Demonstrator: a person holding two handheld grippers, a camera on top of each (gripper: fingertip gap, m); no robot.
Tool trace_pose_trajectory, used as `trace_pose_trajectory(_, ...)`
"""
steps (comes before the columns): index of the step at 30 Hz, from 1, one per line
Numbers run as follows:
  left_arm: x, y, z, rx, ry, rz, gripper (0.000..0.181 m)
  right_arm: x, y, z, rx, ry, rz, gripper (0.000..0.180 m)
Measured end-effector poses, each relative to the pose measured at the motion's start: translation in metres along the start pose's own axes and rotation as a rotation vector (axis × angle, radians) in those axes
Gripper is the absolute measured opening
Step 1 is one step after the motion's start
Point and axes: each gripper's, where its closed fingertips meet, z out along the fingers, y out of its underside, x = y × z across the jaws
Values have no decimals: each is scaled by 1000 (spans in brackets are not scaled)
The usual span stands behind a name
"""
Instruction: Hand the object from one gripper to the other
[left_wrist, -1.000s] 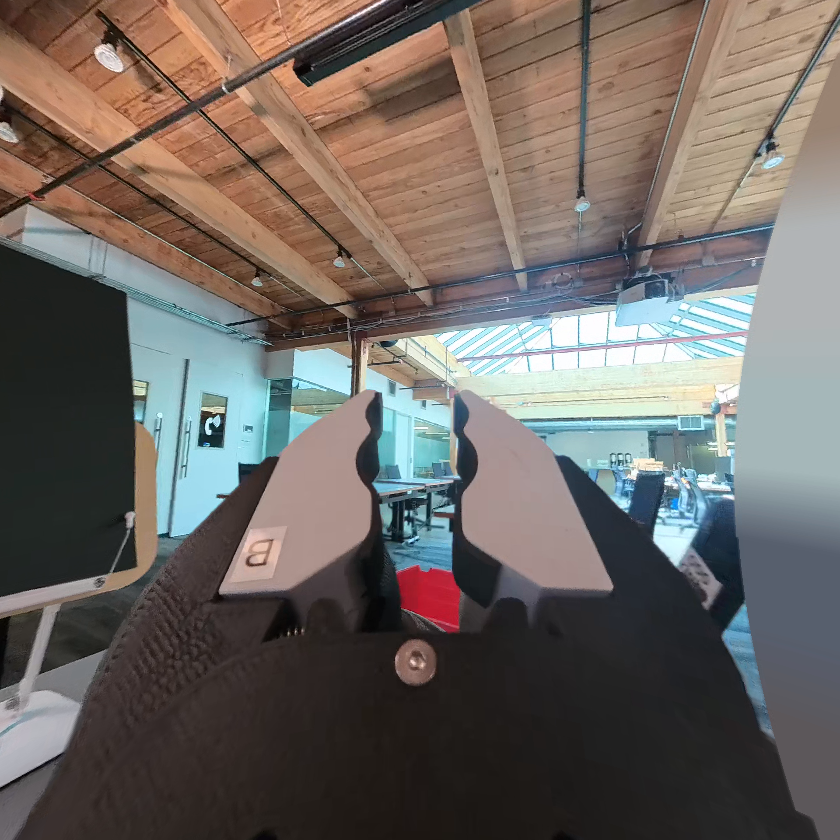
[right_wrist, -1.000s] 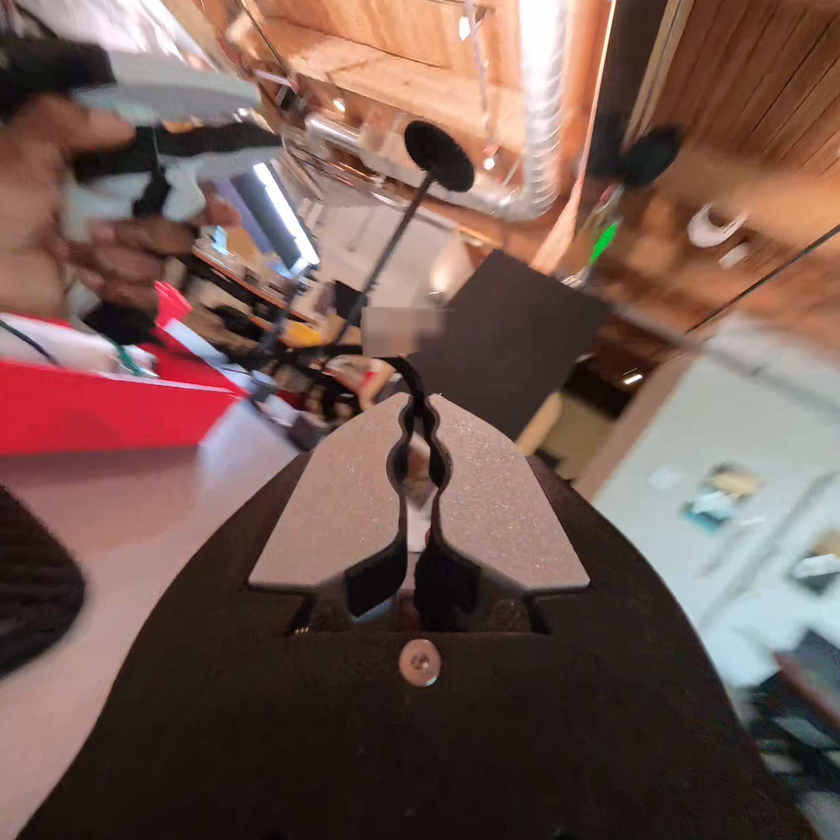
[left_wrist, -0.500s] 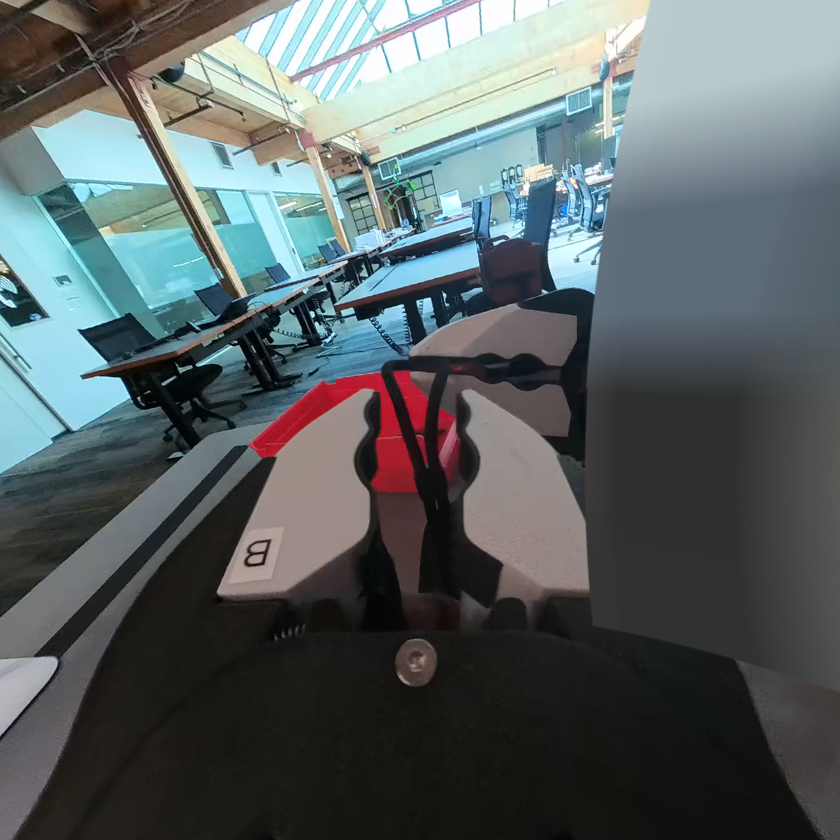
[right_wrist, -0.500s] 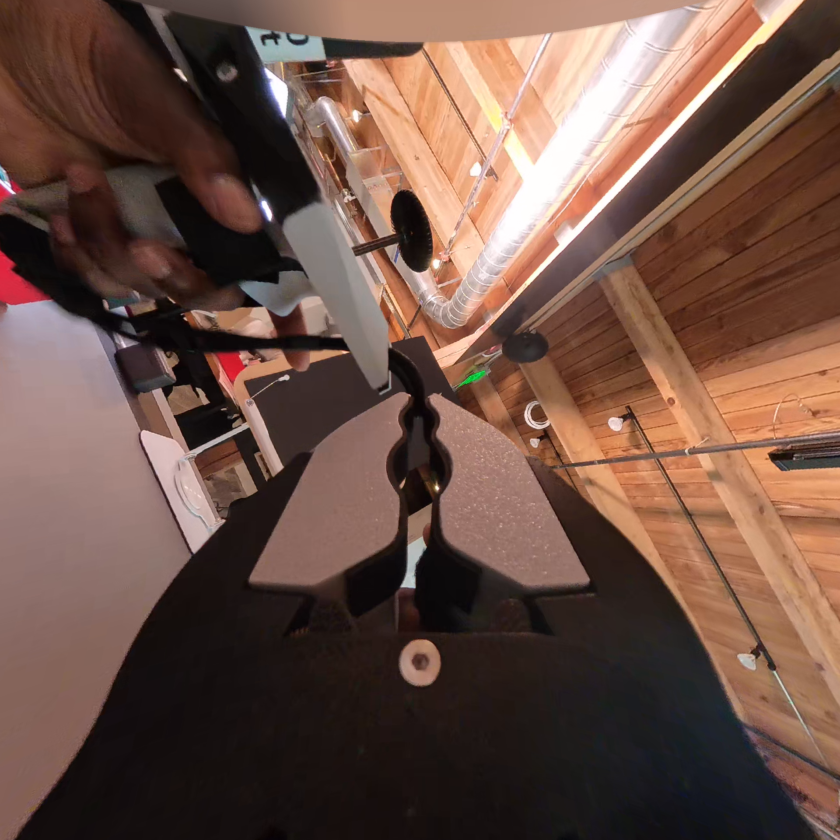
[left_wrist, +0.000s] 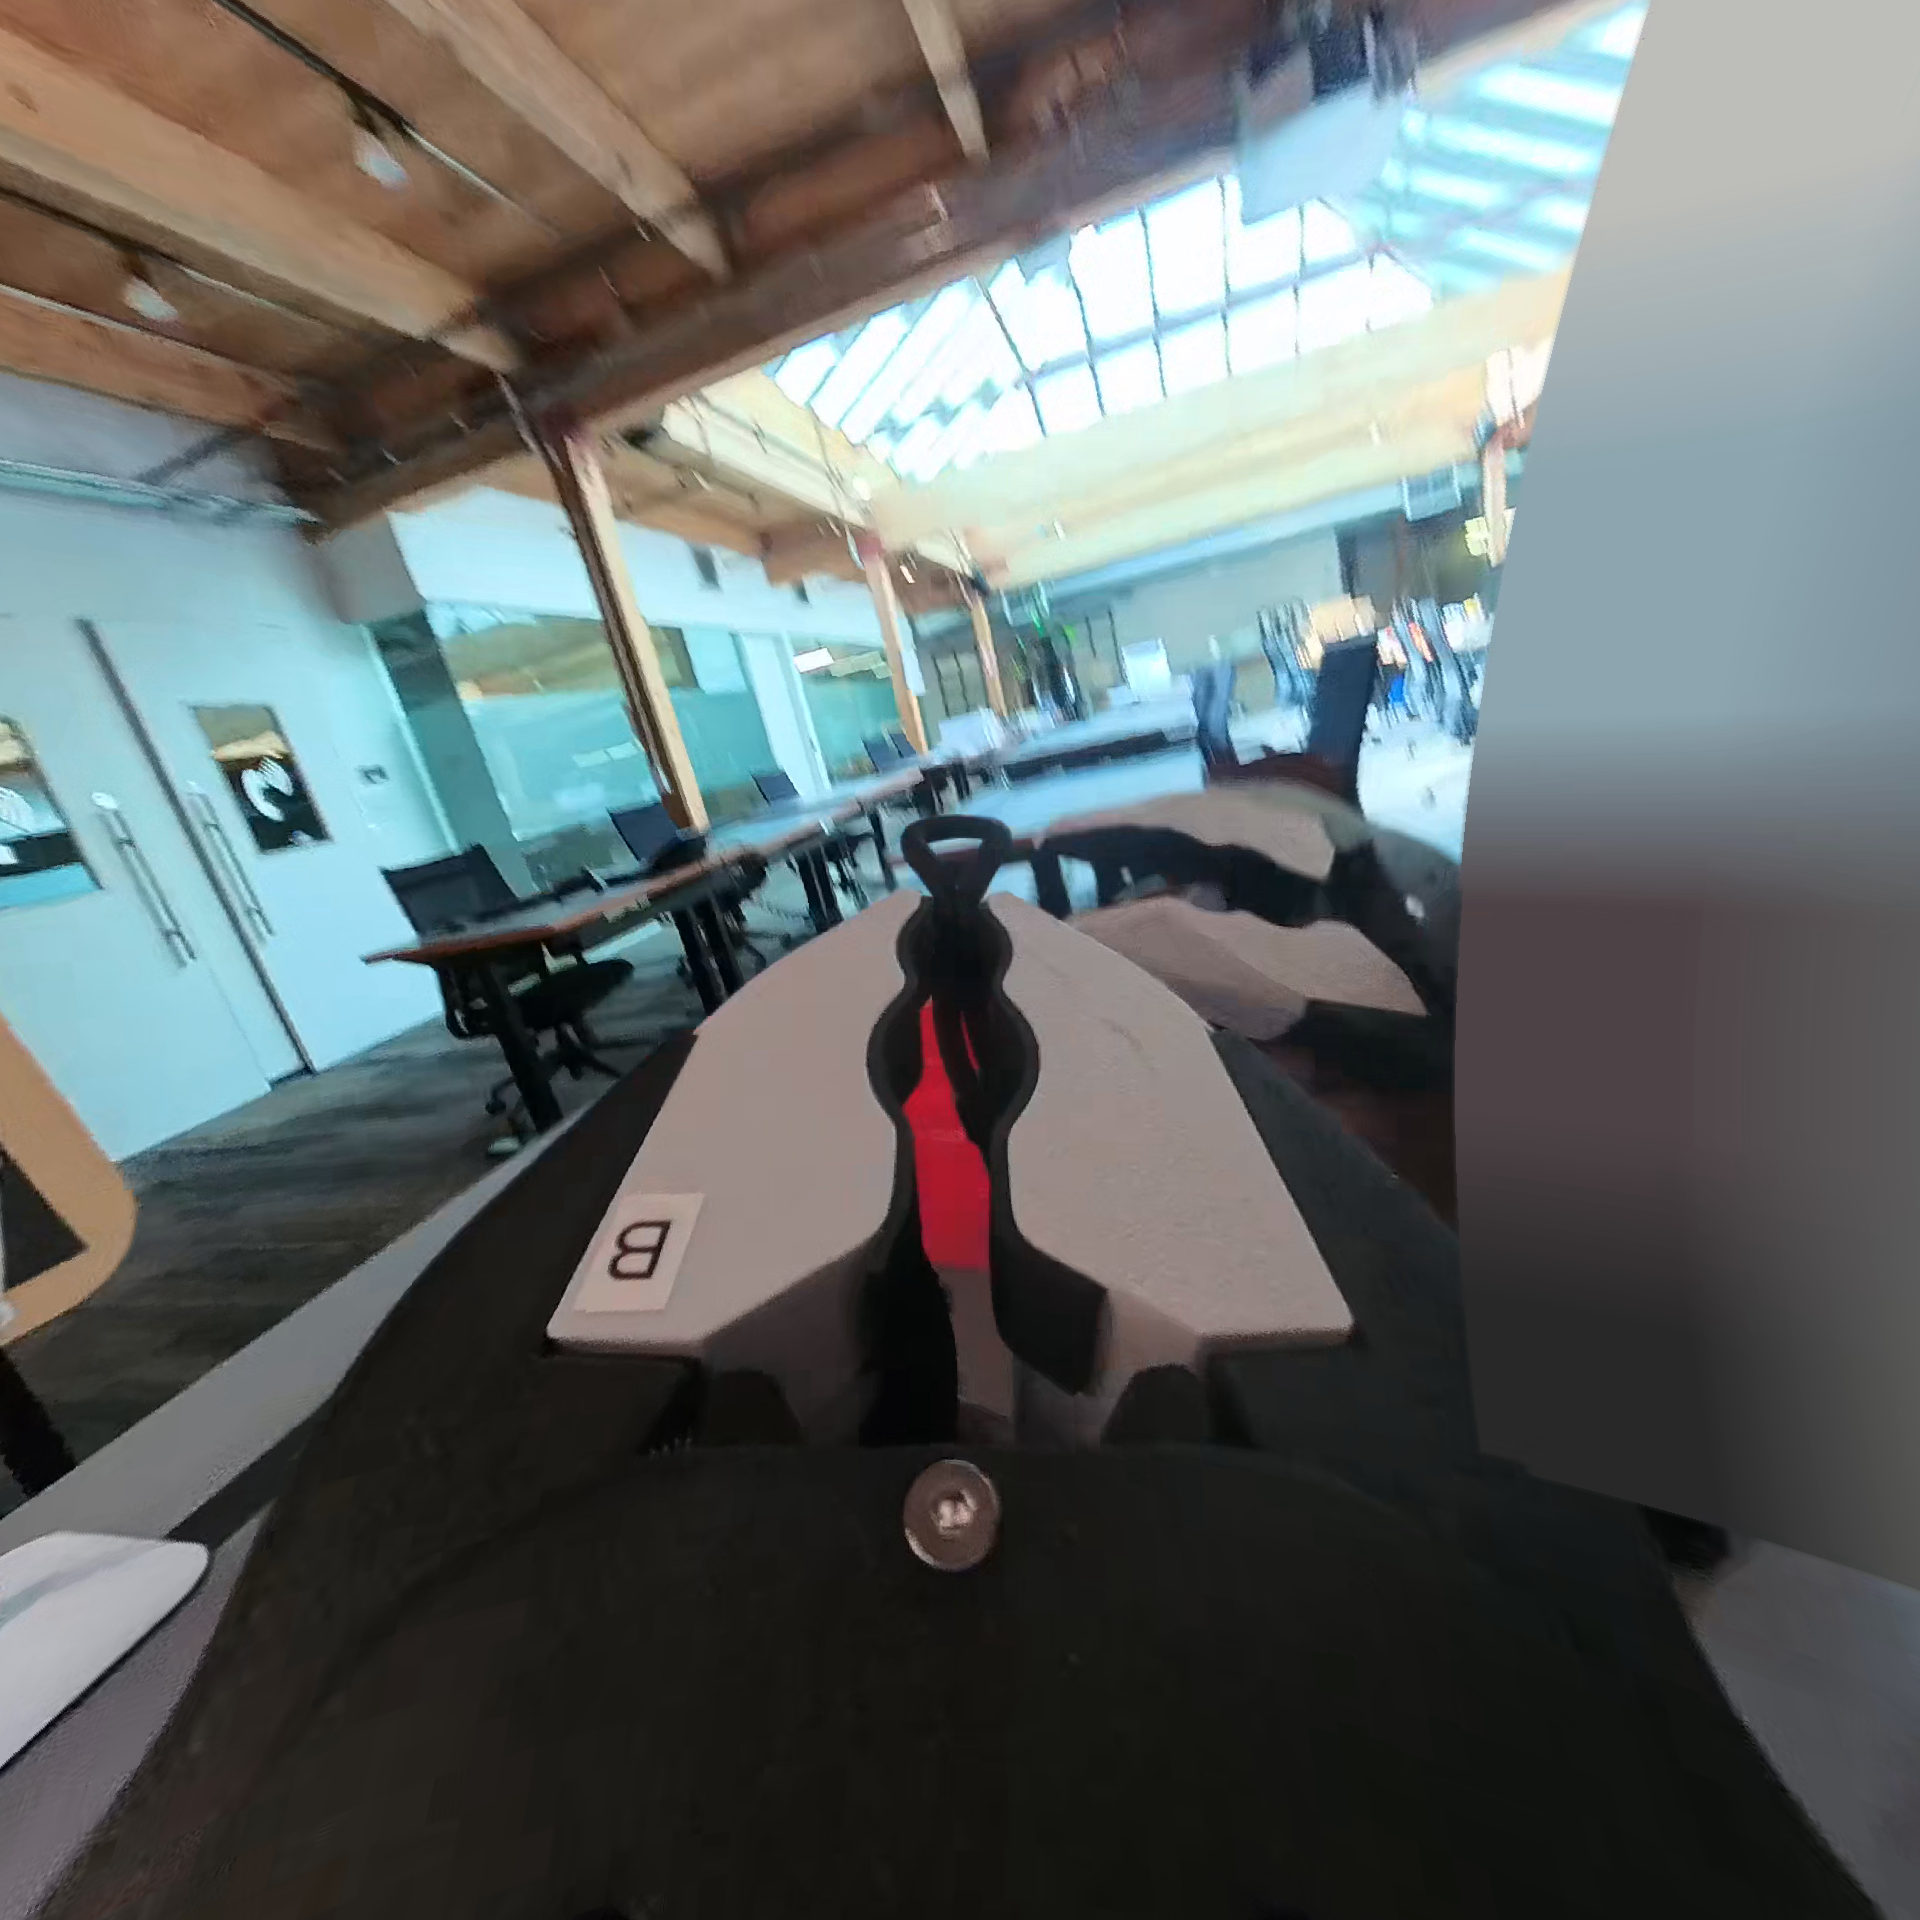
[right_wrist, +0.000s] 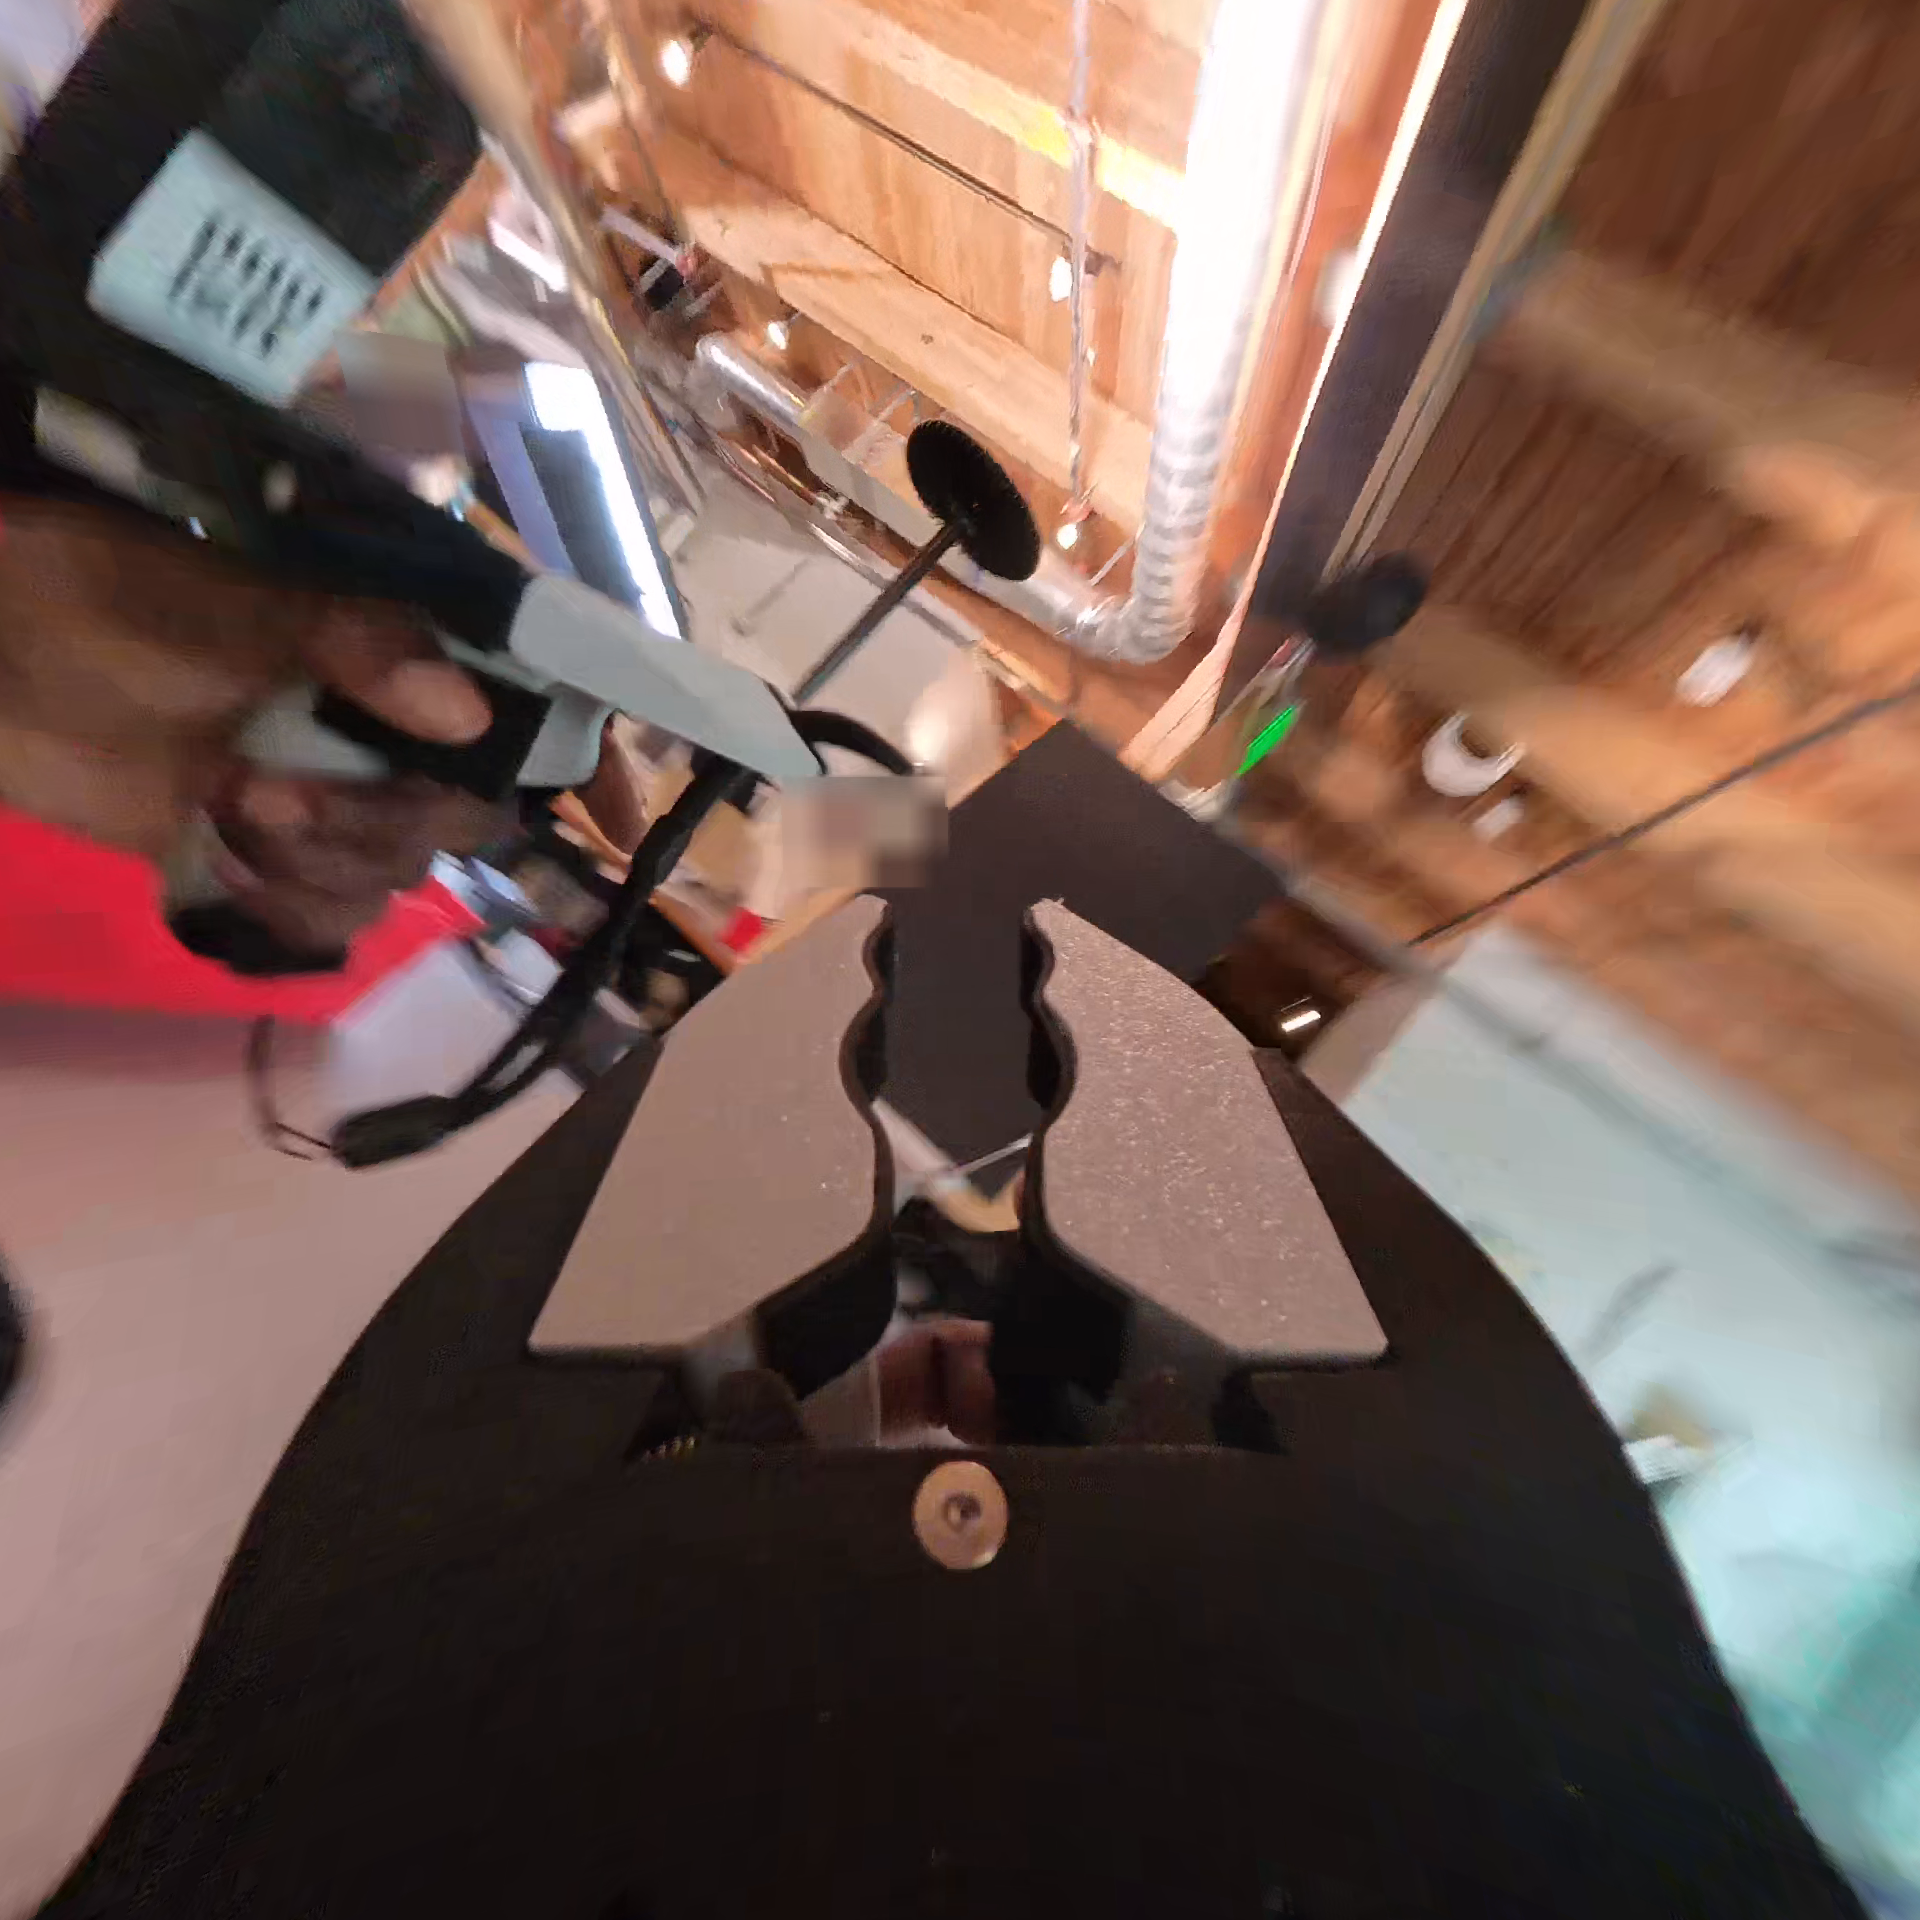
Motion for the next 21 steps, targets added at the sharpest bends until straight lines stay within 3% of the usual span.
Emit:
trace_pose_trajectory(4,-21,-23,-14,147,-112,-30,7,-8,17,7,-70,-174,574,34)
trace_pose_trajectory(11,-22,-30,-17,191,-152,-2,7,-80,26,14,-189,-557,1192,44)
trace_pose_trajectory(16,-18,-31,-16,197,-150,5,7,-107,28,17,-231,-611,1255,38)
trace_pose_trajectory(19,-18,-33,-17,212,-132,-32,7,-101,33,19,-208,-545,1214,7)
trace_pose_trajectory(21,-23,-35,-21,216,-138,-62,7,-94,33,19,-193,-532,1164,7)
